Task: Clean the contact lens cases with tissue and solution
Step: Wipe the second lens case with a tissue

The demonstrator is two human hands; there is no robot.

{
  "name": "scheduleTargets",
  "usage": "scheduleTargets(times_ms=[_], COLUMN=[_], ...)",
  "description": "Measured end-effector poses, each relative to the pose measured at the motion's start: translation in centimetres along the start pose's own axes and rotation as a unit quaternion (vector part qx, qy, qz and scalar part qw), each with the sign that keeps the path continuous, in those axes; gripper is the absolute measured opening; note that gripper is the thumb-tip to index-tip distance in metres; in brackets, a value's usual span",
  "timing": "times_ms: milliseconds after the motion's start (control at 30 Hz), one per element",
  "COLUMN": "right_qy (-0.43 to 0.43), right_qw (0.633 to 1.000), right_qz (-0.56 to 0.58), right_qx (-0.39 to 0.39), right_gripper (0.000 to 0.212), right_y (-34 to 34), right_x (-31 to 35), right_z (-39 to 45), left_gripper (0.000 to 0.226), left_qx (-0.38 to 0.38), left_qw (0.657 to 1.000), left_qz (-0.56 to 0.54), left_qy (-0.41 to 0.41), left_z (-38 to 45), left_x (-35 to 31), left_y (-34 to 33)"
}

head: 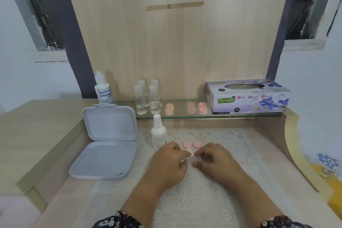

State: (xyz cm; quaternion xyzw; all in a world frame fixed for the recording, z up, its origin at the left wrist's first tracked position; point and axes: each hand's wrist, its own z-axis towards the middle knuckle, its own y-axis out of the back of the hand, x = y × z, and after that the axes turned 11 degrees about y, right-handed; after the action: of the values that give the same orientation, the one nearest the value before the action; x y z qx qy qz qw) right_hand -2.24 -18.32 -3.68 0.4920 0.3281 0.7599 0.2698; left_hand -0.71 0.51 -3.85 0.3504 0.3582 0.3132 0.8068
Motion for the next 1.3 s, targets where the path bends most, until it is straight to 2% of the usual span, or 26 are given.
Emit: scheduleTargets(times_ms=[100,200,367,467,533,633,700,800,933,1033,1133,1167,1233,1300], right_qy=[-0.015,-0.038,-0.045,-0.054,-0.057,-0.06,-0.062,-0.059,-0.058,-0.061,-0.065,-0.067,-0.069,-0.072], right_qw=[0.999,0.997,0.997,0.996,0.996,0.996,0.996,0.996,0.996,0.995,0.995,0.994,0.994,0.994], right_qz=[0.027,0.074,0.066,0.068,0.069,0.069,0.069,0.07,0.074,0.08,0.082,0.081,0.079,0.084], right_qx=[-0.007,-0.004,-0.016,-0.02,-0.018,-0.014,-0.012,-0.005,-0.005,-0.006,-0.005,-0.005,-0.003,-0.001], right_gripper=[0.026,0.027,0.023,0.026,0.026,0.026,0.026,0.026,0.026,0.027,0.026,0.026,0.033,0.044], right_y=[0.0,0.1,-0.1,0.0,0.0,-0.1,0.0,0.1,0.2,0.2,0.1,0.0,0.0,0.0], right_x=[0.1,0.2,0.4,0.4,0.5,0.5,0.5,0.5,0.5,0.6,0.4,0.3,0.2,0.3], right_z=[0.0,0.0,0.2,0.2,0.2,0.2,0.1,0.1,0.1,0.1,0.1,0.1,0.0,0.0], left_gripper=[0.028,0.021,0.02,0.023,0.024,0.015,0.013,0.014,0.016,0.023,0.021,0.028,0.044,0.042], left_qx=[0.031,0.023,0.03,0.041,0.063,0.083,0.032,-0.062,-0.034,0.005,0.024,0.025,0.026,0.029], left_qw=[0.999,0.999,0.997,0.995,0.993,0.964,0.944,0.943,0.954,0.924,0.875,0.863,0.842,0.821], left_qz=[0.023,0.044,0.076,0.078,0.025,-0.149,-0.228,-0.239,-0.247,-0.305,-0.388,-0.406,-0.436,-0.468], left_qy=[0.028,0.014,0.002,0.039,0.095,0.204,0.235,0.225,0.167,0.23,0.288,0.299,0.315,0.326], left_z=[0.0,0.4,0.4,0.4,0.5,0.7,0.8,0.7,0.6,0.8,0.9,0.9,0.9,1.0], left_x=[-0.2,-0.7,-1.0,-1.5,-1.3,-0.9,-0.5,-0.4,-0.6,-1.1,-1.4,-1.4,-1.4,-1.4], left_y=[0.1,-0.1,-0.5,-0.7,-0.6,-0.2,0.1,0.6,0.4,0.6,1.2,1.5,1.9,2.1])
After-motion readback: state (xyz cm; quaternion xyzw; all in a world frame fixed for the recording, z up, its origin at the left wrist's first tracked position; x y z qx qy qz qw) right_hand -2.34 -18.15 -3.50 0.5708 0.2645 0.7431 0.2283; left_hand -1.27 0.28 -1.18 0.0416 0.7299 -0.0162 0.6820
